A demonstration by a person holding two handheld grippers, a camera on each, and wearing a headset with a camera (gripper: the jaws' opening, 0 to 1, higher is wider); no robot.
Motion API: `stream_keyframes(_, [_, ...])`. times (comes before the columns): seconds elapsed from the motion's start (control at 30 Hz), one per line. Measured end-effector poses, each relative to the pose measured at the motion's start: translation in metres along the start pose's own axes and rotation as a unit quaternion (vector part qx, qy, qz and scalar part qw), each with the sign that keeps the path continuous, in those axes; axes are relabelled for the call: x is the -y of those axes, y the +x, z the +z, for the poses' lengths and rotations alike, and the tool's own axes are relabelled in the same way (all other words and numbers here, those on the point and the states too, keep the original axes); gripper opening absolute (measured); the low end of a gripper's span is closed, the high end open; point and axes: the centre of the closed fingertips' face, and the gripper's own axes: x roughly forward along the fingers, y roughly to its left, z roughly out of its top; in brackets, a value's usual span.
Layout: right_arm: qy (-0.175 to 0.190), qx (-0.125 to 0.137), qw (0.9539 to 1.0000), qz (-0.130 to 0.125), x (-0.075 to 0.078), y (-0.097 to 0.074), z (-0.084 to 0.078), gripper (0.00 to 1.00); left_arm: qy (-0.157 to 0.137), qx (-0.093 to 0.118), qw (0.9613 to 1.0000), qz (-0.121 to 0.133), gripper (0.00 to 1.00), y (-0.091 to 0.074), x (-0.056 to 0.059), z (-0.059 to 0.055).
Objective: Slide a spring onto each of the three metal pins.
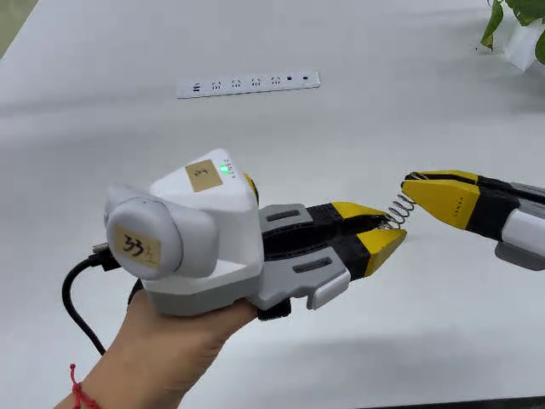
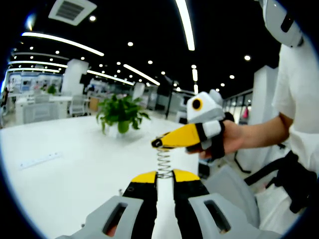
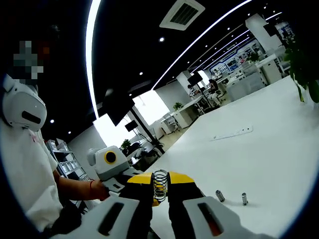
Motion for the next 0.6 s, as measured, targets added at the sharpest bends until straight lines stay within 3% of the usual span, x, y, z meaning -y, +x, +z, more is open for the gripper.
stream_keyframes(0.6, [-0.052,-0.062,0.9965,0.017,-0.0035,-0.0018,-0.0085,0.11,0.012,-0.025,0.9994,-0.022,0.12,0.0007,0.0082,-0.0100])
